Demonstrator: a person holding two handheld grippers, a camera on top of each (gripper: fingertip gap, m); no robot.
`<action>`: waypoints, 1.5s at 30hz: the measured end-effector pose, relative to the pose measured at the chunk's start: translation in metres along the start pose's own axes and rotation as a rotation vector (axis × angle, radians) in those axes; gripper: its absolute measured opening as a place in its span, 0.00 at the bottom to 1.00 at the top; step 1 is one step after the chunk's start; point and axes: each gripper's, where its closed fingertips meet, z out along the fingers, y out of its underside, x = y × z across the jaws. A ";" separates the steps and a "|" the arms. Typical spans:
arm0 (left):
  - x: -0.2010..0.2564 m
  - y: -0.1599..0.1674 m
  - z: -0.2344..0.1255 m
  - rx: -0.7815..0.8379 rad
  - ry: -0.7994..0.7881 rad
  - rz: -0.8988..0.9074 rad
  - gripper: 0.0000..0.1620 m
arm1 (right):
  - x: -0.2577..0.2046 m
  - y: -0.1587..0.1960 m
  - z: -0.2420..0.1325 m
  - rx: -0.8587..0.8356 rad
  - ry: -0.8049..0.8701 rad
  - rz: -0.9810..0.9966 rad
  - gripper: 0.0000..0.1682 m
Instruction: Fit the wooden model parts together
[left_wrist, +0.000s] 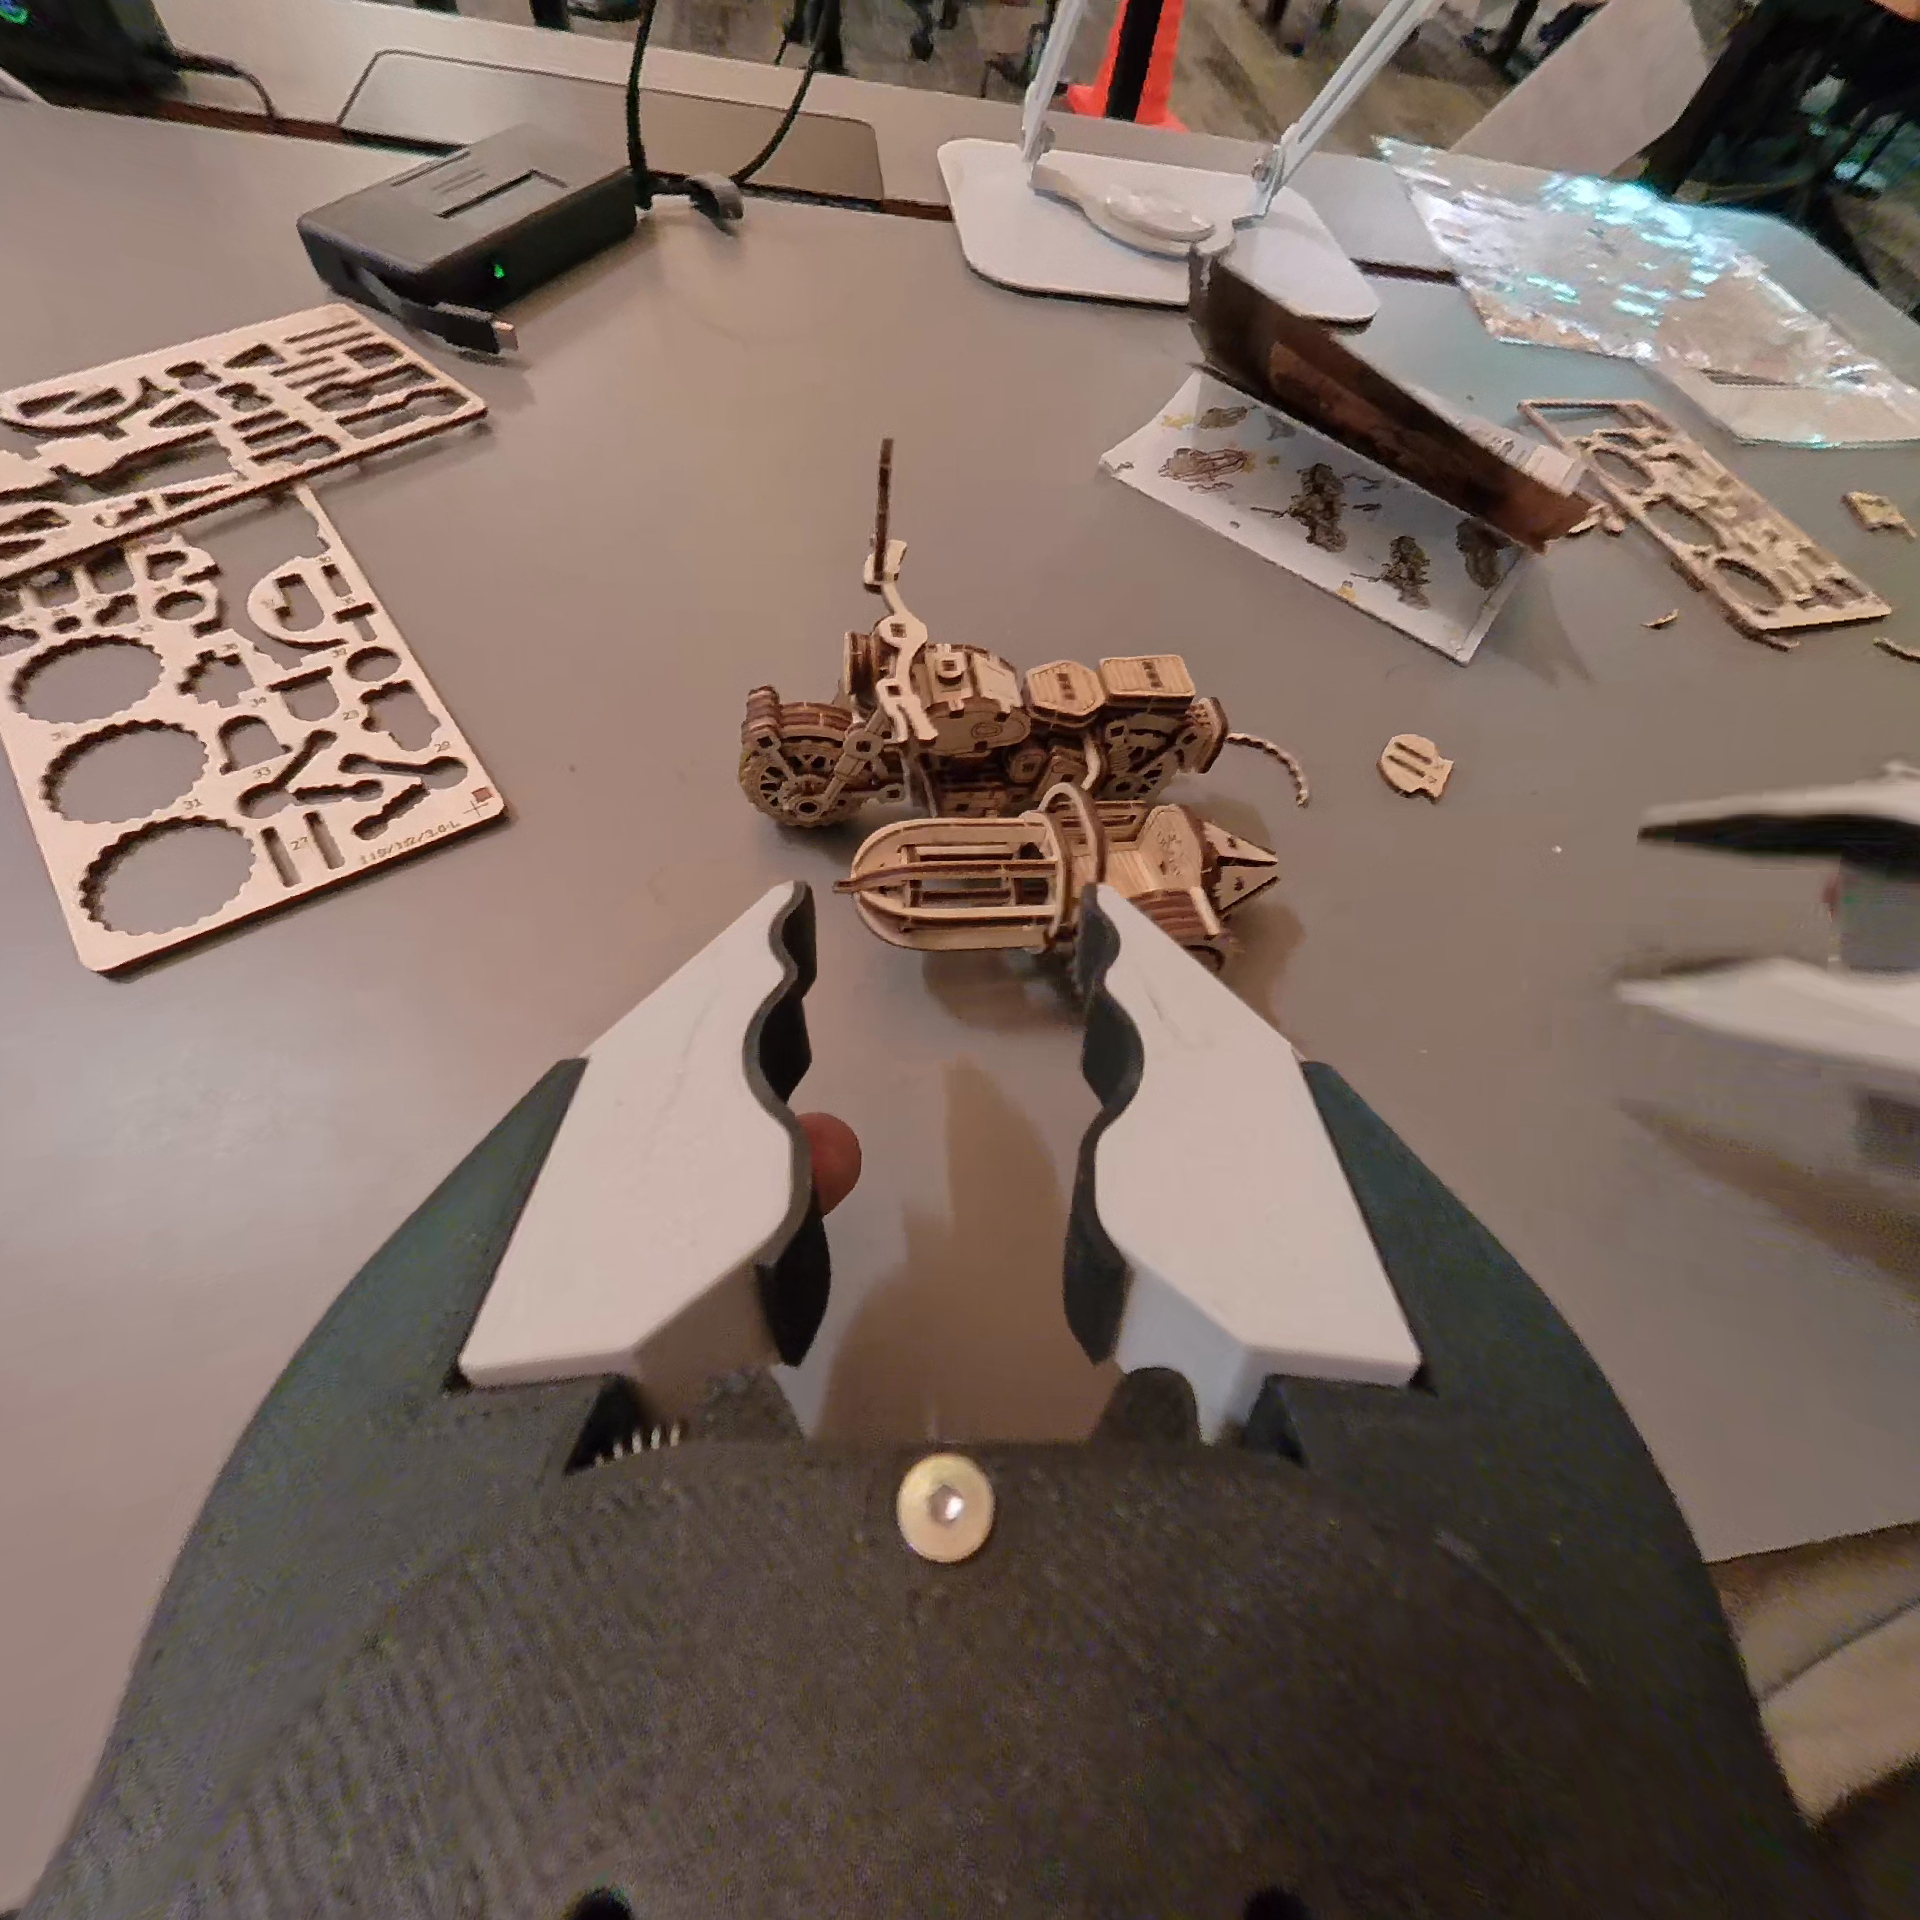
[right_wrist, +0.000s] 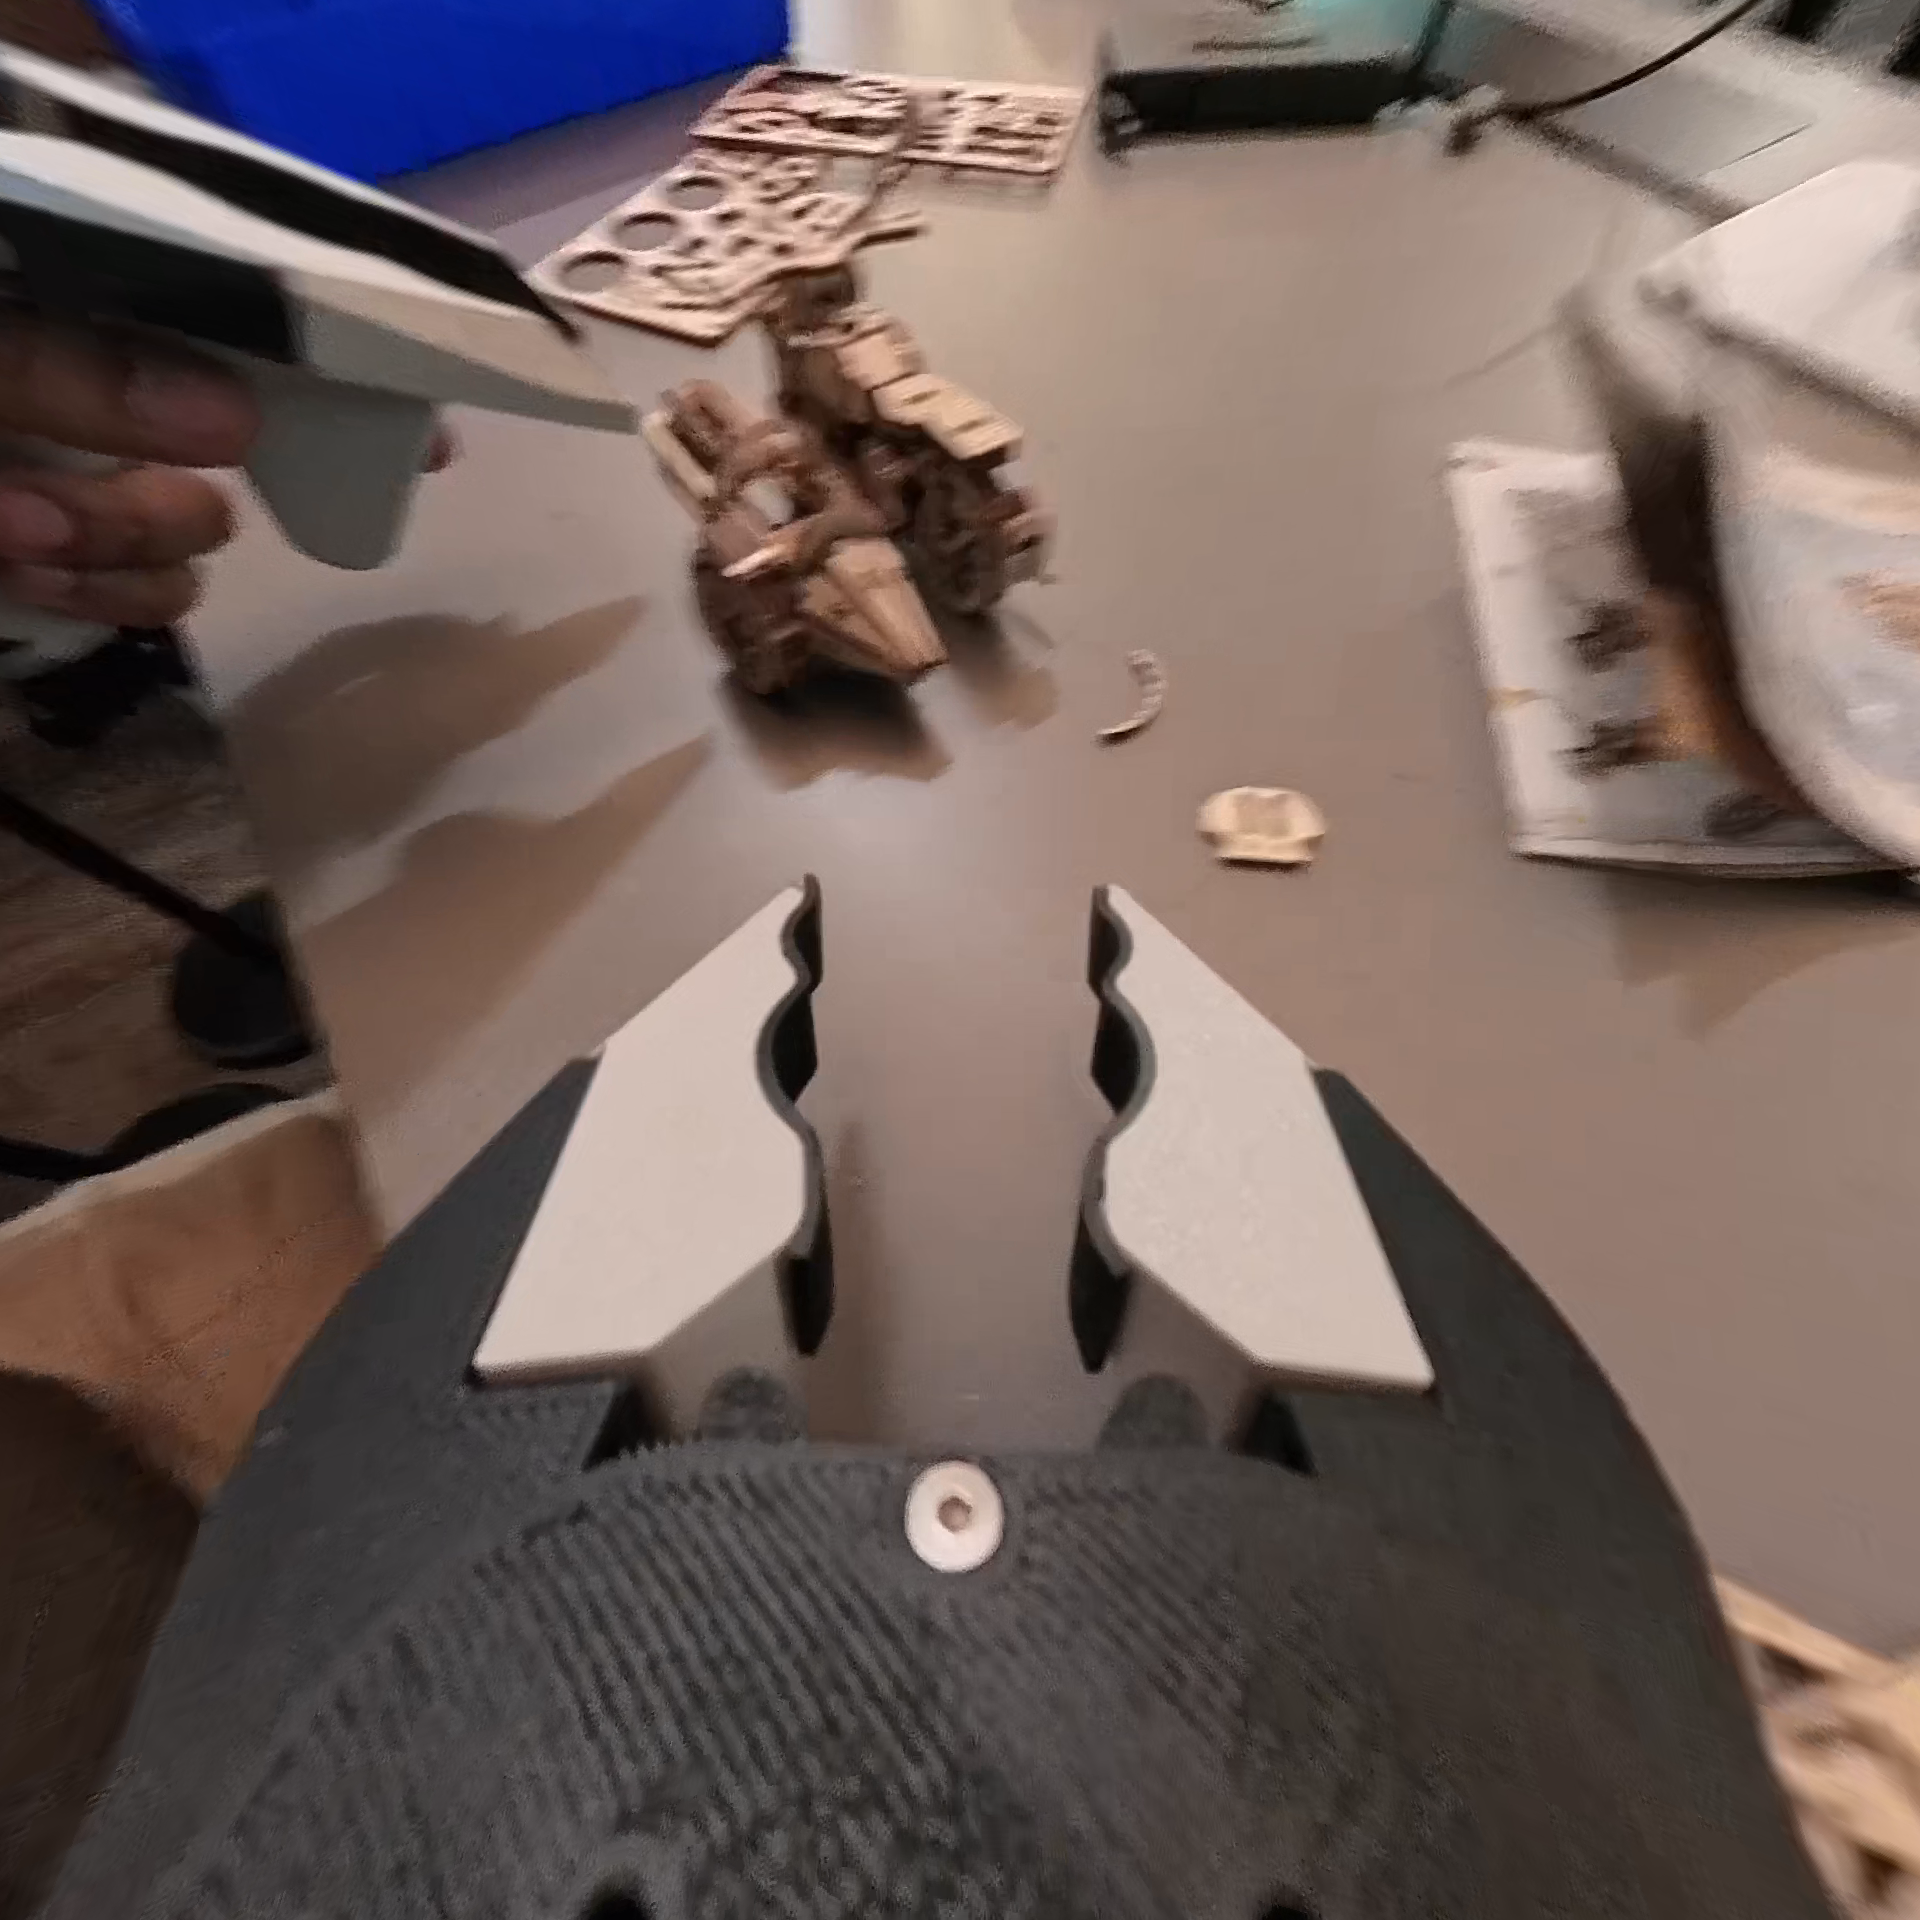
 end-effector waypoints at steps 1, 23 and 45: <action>0.005 -0.002 -0.001 0.013 0.019 -0.005 0.29 | 0.019 -0.005 -0.003 -0.001 0.062 -0.044 0.31; 0.143 0.006 0.009 0.004 0.443 0.044 0.29 | 0.192 -0.024 0.049 -0.151 0.325 -0.358 0.04; 0.187 0.018 -0.013 -0.003 0.544 0.075 0.29 | 0.176 -0.086 -0.104 0.317 0.119 0.327 0.00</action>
